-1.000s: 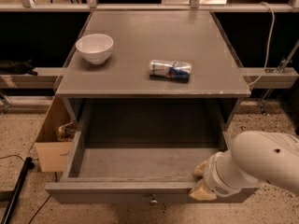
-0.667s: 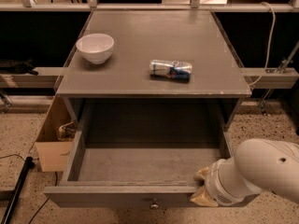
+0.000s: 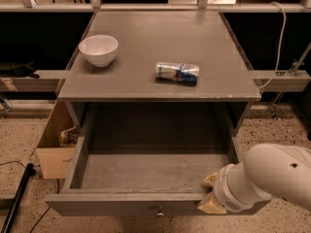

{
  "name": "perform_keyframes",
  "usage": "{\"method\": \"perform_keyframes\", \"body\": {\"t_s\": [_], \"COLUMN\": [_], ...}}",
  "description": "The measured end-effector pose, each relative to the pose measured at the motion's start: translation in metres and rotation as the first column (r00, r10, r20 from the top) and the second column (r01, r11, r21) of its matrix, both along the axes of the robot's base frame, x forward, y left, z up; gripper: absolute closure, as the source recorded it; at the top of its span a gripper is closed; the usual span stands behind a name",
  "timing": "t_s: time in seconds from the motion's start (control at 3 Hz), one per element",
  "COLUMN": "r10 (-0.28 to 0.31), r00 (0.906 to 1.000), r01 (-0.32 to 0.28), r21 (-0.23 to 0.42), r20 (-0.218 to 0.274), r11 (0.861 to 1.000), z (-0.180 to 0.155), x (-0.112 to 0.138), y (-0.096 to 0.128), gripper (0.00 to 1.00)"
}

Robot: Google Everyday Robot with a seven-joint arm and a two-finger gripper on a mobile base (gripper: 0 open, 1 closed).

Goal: Open top drawer

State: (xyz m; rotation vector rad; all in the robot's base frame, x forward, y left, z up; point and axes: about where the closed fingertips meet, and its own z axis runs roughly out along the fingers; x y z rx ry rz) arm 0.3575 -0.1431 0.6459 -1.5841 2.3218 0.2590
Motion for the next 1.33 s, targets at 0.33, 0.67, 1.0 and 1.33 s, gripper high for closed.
{"method": "perform_keyframes", "body": {"t_s": [0.33, 0.67, 1.0, 1.33], "r10": [0.000, 0.000, 0.000, 0.000], "r00": [1.0000, 1.0000, 1.0000, 1.0000], "r01": [0.000, 0.000, 0.000, 0.000], "r21": [0.000, 0.000, 0.000, 0.000], "r20": [0.000, 0.000, 0.000, 0.000], "r11": [1.000, 1.000, 1.000, 1.000], "z": [0.0000, 0.0000, 0.0000, 0.0000], "x": [0.0000, 0.0000, 0.0000, 0.0000], "y": [0.0000, 0.0000, 0.0000, 0.0000], "gripper": [0.26, 0.04, 0.00, 0.00]}}
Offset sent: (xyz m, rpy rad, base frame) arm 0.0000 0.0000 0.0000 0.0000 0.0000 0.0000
